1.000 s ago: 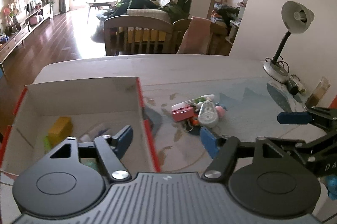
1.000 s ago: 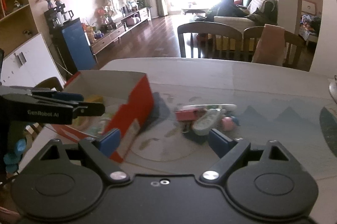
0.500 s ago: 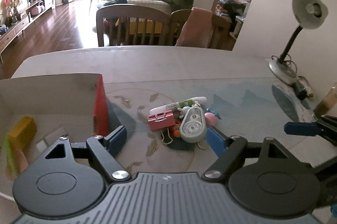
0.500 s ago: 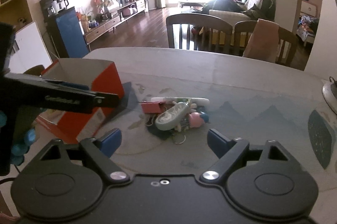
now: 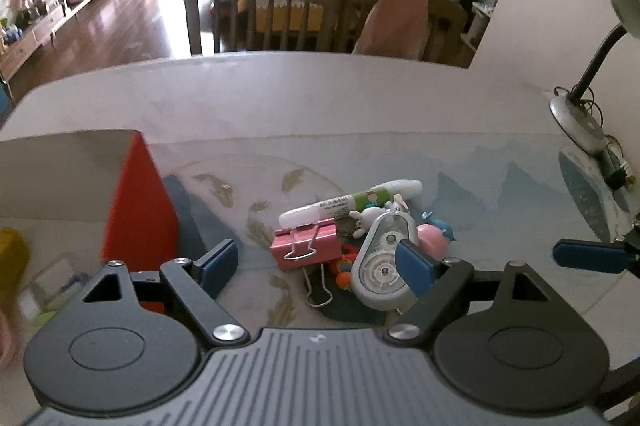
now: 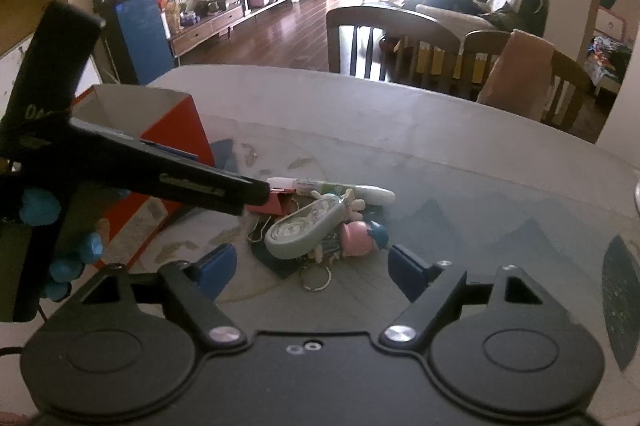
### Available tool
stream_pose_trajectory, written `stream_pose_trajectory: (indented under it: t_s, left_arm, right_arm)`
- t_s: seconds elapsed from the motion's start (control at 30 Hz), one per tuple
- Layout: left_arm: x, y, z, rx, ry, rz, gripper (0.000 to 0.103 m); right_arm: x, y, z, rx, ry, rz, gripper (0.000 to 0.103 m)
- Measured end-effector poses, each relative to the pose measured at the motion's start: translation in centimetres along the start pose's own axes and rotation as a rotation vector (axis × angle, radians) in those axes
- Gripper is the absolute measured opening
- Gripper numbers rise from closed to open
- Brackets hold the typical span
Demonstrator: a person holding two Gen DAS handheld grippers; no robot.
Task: Organize rigid objects
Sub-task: 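Grasp the pink binder clip with left tool while right grasps white tape roller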
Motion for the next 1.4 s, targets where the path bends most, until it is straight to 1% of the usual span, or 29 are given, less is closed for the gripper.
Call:
stream_pose_trajectory:
  t_s: [0.17, 0.33, 0.53, 0.63, 0.77, 0.83, 0.9, 1.0, 1.1, 1.13, 1.2, 1.27, 1.3, 1.4]
  left_arm:
    - [2.2, 0.1, -0.3, 0.003, -0.023, -0.008, 0.086]
    - [4.3, -0.5, -0.2, -0.011, -0.047, -0.016, 0.086]
    - [6.0, -1.6, 0.0, -0.066, -0.086, -0.011, 0.086]
    - [6.6, -2.1, -0.2, -0.099, -0.088, -0.003, 0.086]
    - [6.9, -2.4, -0.4, -0.116, -0.089, 0.004, 0.085]
    - [7.0, -2.6, -0.5, -0.129, -0.097, 0.014, 0.076]
    - [7.2, -2.7, -0.4, -0.135, -0.106, 0.022, 0.075]
    - [7.1, -2.7, -0.5, -0.128, -0.098, 0.028, 0.073]
    - [6.9, -2.7, -0.4, -0.137, -0.098, 0.042, 0.064]
    - [6.9, -2.6, -0.4, -0.141, -0.1, 0.048, 0.059]
    - [6.8, -2.6, -0.2, -0.146, -0.108, 0.061, 0.056]
    - [6.8, -2.4, -0.2, -0.142, -0.107, 0.053, 0.053]
    - [6.7, -2.3, -0.2, -0.14, -0.107, 0.05, 0.05]
    - [6.7, -2.3, -0.3, -0.15, -0.106, 0.051, 0.05]
  right_arm:
    - [2.4, 0.1, -0.2, -0.041, -0.025, -0.012, 0.08]
    - [4.8, 0.2, -0.3, -0.045, -0.05, -0.021, 0.079]
    - [6.9, 0.3, -0.6, -0.049, -0.066, -0.035, 0.078]
    - [7.6, 0.5, -0.9, -0.044, -0.066, -0.045, 0.078]
    - [8.7, 0.4, -1.2, -0.057, -0.074, -0.052, 0.078]
    - [9.2, 0.5, -1.3, -0.052, -0.08, -0.058, 0.078]
    - [9.6, 0.4, -1.3, -0.054, -0.084, -0.056, 0.078]
    - [10.1, 0.3, -1.5, -0.065, -0.075, -0.045, 0.078]
    - [10.4, 0.1, -1.8, -0.069, -0.074, -0.048, 0.078]
    - [10.5, -0.1, -1.8, -0.077, -0.075, -0.051, 0.077]
    - [10.7, -0.5, -1.8, -0.09, -0.078, -0.05, 0.075]
    - [10.8, -0.9, -1.7, -0.114, -0.075, -0.026, 0.071]
    - [10.9, -0.9, -1.7, -0.118, -0.074, -0.016, 0.067]
    - [10.6, -0.7, -1.7, -0.096, -0.068, -0.005, 0.049]
Point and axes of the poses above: each gripper's, at about its wrist camera, not at the fingertips, and x roughly the way its jaws point, y to its right, z to its underside, the point moved 1 cm from there along x, roughly the way its jaws point, and after that the axes turned 14 degrees about -x, right-handed, at the moved point
